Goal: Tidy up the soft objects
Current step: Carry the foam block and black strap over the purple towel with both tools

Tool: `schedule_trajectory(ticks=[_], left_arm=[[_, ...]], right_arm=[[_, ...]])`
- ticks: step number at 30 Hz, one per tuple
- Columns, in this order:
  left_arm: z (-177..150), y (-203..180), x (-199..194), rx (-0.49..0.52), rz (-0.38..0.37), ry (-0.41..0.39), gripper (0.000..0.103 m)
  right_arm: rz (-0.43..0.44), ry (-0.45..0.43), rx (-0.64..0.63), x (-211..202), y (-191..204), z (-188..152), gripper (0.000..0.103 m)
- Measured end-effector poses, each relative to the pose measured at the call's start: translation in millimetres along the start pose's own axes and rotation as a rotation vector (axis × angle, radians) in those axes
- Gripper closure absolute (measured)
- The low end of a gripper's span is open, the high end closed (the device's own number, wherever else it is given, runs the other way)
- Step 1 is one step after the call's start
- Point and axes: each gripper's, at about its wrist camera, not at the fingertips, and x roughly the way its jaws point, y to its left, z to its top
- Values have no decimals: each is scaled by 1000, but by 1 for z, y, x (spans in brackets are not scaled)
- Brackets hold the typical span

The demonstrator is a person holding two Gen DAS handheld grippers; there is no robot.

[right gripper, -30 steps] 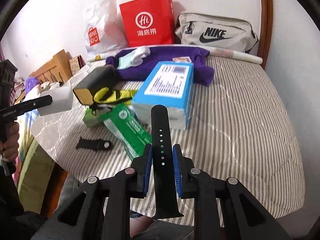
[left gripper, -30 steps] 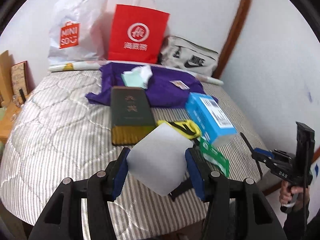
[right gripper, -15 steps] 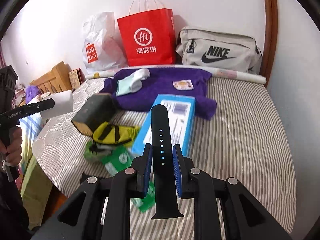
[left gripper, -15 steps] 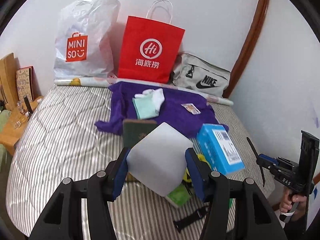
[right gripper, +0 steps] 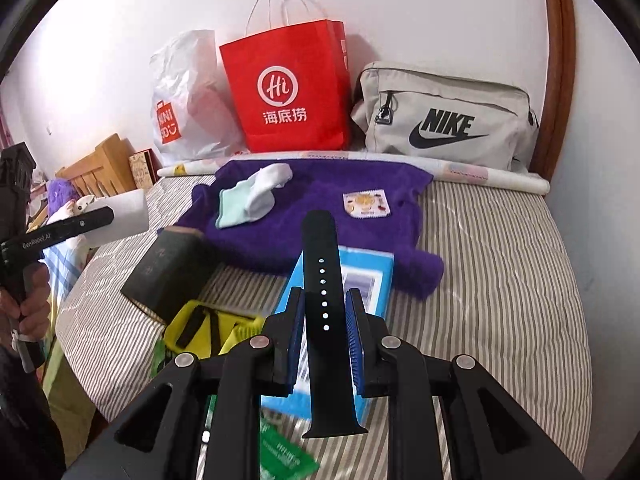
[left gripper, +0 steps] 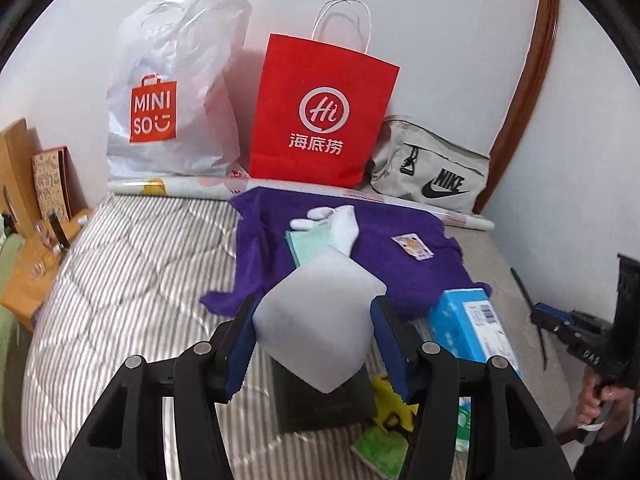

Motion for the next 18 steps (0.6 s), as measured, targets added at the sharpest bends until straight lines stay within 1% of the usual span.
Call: schedule_trajectory(ticks=[5,11,14,18], left_arm=[[13,4,21,-17,2,22,49],[27,7,46,-26,29,46,49],[33,11,61,-41,41,65,49],[40,15,78,-52,61,86,49]], right_arm=[[-1,-3,-5,16,-3,18,82],[-17,5,-14,44,-4,39,82],[-5,14,-13,55,-5,44,82],[-18,21,-12,71,-9,53,82]])
